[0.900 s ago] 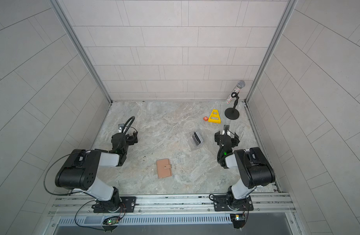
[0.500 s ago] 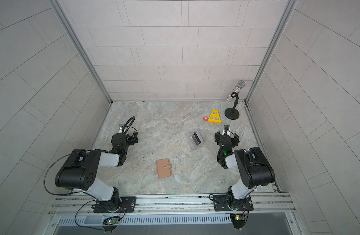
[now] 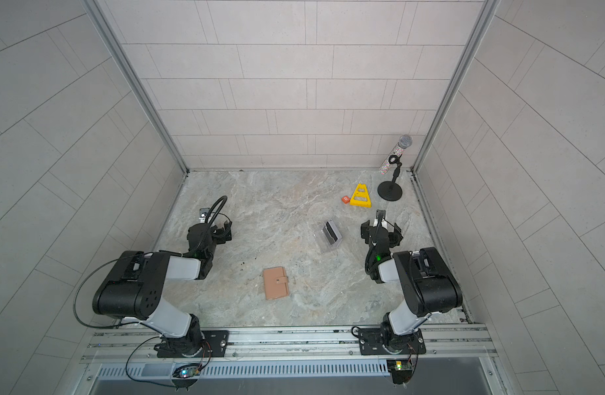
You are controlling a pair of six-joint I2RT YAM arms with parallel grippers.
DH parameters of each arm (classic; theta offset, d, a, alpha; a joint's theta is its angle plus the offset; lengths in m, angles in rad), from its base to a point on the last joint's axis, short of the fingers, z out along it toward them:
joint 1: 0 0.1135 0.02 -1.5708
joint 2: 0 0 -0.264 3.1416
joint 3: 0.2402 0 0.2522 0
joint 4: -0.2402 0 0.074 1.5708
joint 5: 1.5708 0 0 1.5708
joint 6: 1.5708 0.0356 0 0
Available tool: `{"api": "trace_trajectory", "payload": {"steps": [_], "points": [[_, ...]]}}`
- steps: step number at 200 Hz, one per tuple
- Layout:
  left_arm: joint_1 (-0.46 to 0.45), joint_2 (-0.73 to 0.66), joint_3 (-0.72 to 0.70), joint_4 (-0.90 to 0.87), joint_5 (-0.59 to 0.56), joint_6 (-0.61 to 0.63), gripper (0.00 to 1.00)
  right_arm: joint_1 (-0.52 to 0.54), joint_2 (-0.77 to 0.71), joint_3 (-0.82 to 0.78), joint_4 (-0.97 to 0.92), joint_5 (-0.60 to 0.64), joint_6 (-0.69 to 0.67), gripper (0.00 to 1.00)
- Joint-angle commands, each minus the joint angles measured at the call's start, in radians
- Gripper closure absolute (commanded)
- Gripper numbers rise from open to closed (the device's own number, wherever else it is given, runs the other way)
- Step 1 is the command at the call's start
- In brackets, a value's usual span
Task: Insert credit cards into a card holder
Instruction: Pick up the card holder at the bottom-center of the table.
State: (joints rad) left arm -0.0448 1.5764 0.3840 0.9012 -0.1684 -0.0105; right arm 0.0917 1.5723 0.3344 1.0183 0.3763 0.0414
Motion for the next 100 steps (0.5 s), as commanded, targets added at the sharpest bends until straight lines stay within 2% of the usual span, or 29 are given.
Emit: {"api": "trace_trajectory", "payload": {"steps": [1,10,34,47,68,77,91,100], "points": [[0.008,-0.044,-0.025,0.059,-0.079,-0.032,0.0,0.006,-0.044,-0.017,0.006,0.026,0.003,0.0],[0.008,-0.083,-0.03,0.028,-0.13,-0.048,0.0,0.01,-0.069,-0.015,-0.008,0.034,-0.015,0.0],[0.005,-0.231,-0.009,-0.145,-0.266,-0.097,0.0,0.026,-0.188,0.038,-0.203,0.1,-0.016,0.0],[0.006,-0.321,0.017,-0.305,-0.31,-0.172,0.0,0.027,-0.25,0.055,-0.298,0.143,0.022,0.0],[0.003,-0.448,0.071,-0.529,-0.209,-0.23,0.0,0.027,-0.386,0.13,-0.622,0.119,0.097,0.0],[-0.008,-0.49,0.099,-0.621,-0.205,-0.272,0.0,0.027,-0.435,0.158,-0.727,0.098,0.121,0.0],[-0.029,-0.544,0.147,-0.796,-0.209,-0.389,0.0,0.027,-0.507,0.188,-0.864,0.013,0.175,0.0],[-0.038,-0.57,0.172,-0.905,-0.168,-0.473,0.0,0.027,-0.546,0.201,-0.922,-0.071,0.214,0.0]]}}
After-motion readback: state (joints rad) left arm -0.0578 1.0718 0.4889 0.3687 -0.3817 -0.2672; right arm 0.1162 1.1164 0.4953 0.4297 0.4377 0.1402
